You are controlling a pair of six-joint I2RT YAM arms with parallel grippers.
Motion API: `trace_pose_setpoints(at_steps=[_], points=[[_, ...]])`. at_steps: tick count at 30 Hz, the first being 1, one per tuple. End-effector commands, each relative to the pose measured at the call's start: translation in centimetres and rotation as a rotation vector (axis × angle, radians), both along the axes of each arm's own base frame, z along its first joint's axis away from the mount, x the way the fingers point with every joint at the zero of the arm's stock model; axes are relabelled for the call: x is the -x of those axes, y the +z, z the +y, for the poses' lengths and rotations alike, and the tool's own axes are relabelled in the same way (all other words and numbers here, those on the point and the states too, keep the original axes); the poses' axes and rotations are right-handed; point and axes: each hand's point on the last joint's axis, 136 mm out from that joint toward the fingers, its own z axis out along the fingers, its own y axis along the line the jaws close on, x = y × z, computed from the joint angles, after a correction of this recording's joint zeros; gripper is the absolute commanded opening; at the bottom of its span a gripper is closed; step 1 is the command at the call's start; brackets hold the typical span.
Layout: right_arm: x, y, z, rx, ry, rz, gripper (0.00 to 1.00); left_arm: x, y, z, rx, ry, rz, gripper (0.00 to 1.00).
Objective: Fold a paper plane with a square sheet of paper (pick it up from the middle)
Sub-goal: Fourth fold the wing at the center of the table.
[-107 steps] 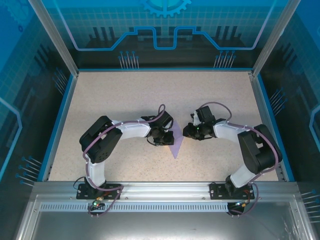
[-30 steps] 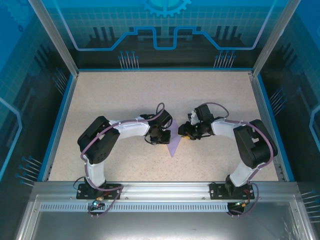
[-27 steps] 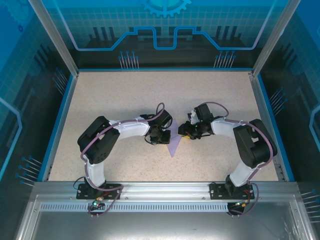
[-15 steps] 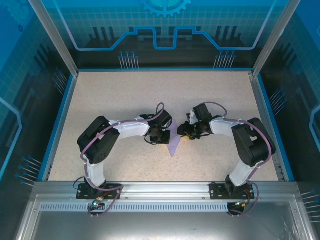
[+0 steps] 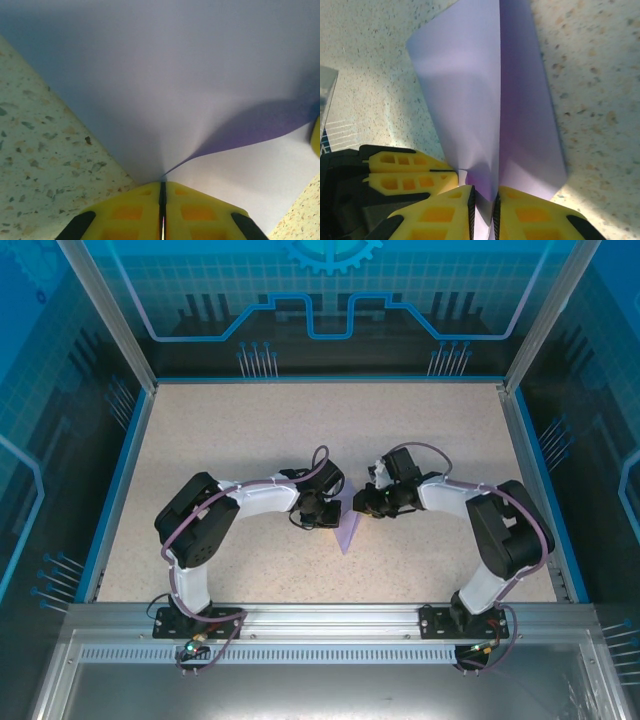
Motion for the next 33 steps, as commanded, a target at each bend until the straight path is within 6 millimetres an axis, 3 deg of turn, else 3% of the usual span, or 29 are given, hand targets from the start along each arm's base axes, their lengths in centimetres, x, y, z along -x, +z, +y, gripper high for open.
trace_pose_setpoints(at_steps=[1,15,23,33], points=[[0.9,0.8,0.7,0.016,0.042,-0.021,0.19,1.0,-2.1,1.9,-0.069,-0.008,0.036,0.1],[3.4,0.5,1.2,0.087,0.081,-0.028,0.15,0.9,-2.2,1.5,-0.047,-0.002,0.042,0.1],[3.3,-0.9,0.1,0.204,0.078,-0.042,0.11,0.7,-1.9,1.0,-0.008,0.01,0.044,0.1],[2.7,-0.5,1.4,0.194,0.096,-0.068,0.08,0.7,-1.7,1.0,0.016,0.018,0.045,0.1]])
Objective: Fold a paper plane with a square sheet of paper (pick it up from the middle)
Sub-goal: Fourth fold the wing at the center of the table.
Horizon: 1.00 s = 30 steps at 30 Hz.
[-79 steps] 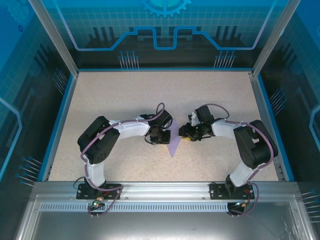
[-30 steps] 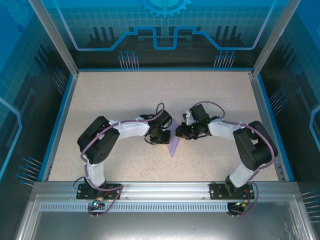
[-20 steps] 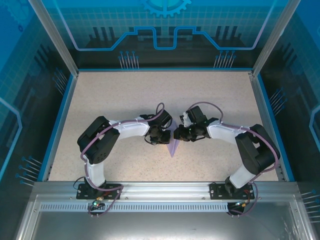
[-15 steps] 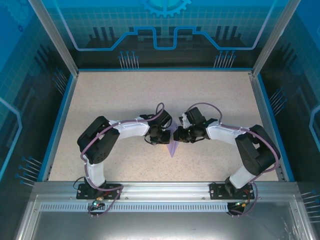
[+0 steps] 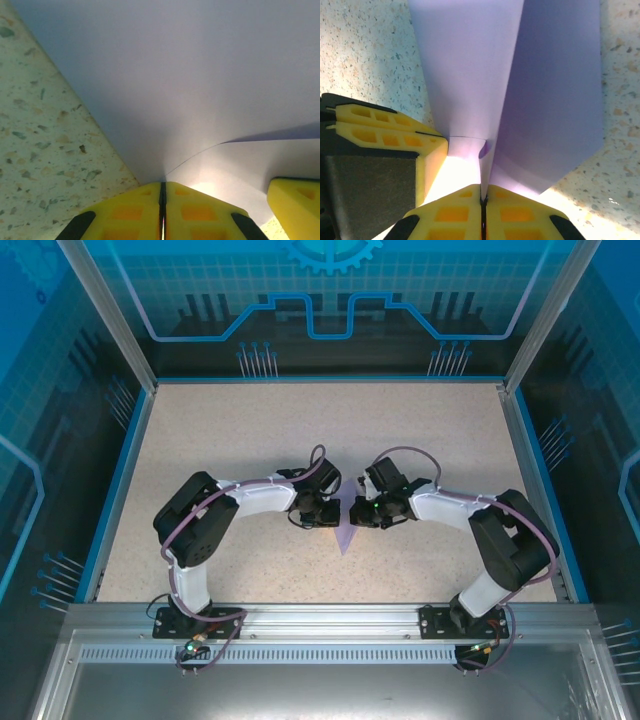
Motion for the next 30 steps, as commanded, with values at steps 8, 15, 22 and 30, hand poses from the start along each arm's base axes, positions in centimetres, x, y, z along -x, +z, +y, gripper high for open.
trace_pose_setpoints(at_steps=[8,15,22,30], points=[[-0.2,0.5,1.7,-0.006,0.042,-0.018,0.08,1.0,-2.1,1.8,-0.027,0.03,0.044,0.1],[-0.2,0.6,2.3,-0.043,0.037,-0.009,0.08,1.0,-2.3,2.1,-0.007,0.043,0.048,0.09],[-0.5,0.9,3.1,-0.108,0.022,0.007,0.08,0.9,-2.4,2.4,0.0,0.047,0.046,0.08],[-0.4,0.5,3.3,-0.122,0.022,0.023,0.09,1.1,-2.7,3.0,0.006,0.06,0.05,0.06]])
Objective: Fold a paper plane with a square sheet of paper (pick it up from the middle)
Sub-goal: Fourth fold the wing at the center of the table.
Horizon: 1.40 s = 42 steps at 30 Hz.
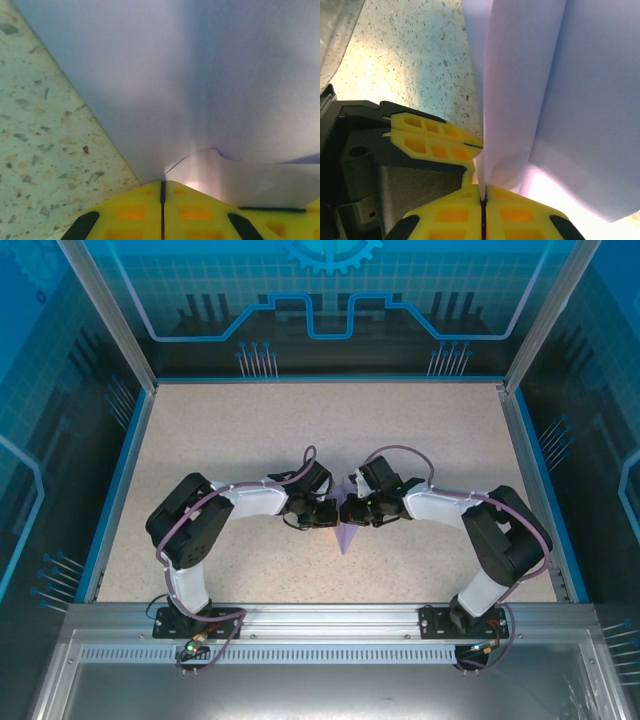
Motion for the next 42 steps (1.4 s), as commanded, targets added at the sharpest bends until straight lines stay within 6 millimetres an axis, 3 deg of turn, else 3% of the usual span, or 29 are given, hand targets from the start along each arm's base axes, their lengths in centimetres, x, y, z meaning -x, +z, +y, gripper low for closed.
trace_pose_setpoints(at_steps=[1,42], points=[[0.0,-0.4,0.5,-0.02,0.003,0.02,0.08,1.2,-2.7,2.8,-0.097,0.045,0.062,0.05],[-0.2,-1.5,1.5,-0.05,0.009,0.059,0.1,1.2,-2.4,3.4,0.043,0.111,0.068,0.0]])
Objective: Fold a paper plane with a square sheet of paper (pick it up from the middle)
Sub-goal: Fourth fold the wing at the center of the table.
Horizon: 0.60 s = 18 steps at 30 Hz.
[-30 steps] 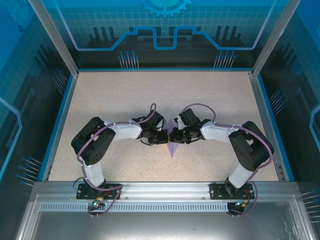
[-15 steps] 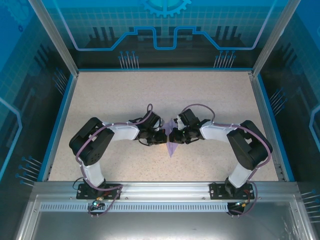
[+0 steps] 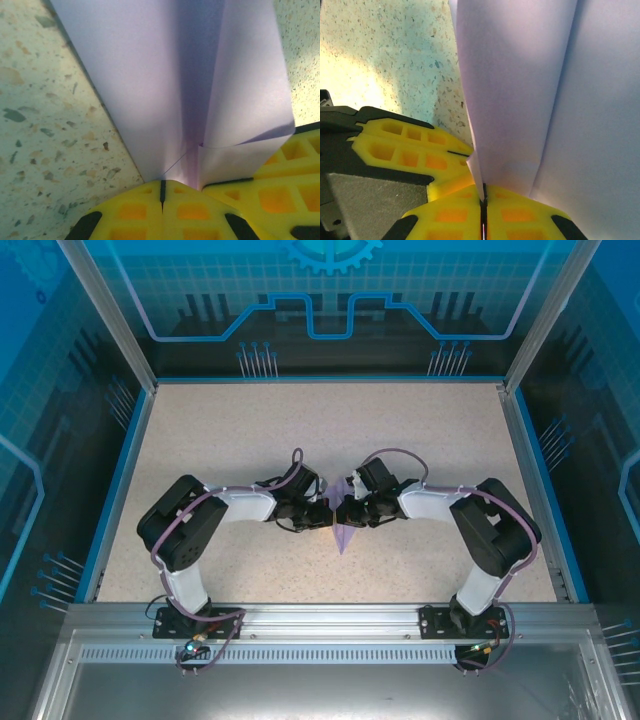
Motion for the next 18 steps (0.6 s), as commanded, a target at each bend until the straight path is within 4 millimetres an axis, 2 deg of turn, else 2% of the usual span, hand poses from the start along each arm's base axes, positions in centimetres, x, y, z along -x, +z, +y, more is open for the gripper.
trace_pose_setpoints(at_steps=[1,18], points=[[-0.04,0.08,0.71,-0.024,0.008,0.015,0.1,1.26,-2.46,2.71,-0.086,0.061,0.077,0.0],[-0.12,-0.46,1.24,-0.055,-0.004,0.038,0.1,1.31,-2.61,2.95,0.004,0.1,0.086,0.0]])
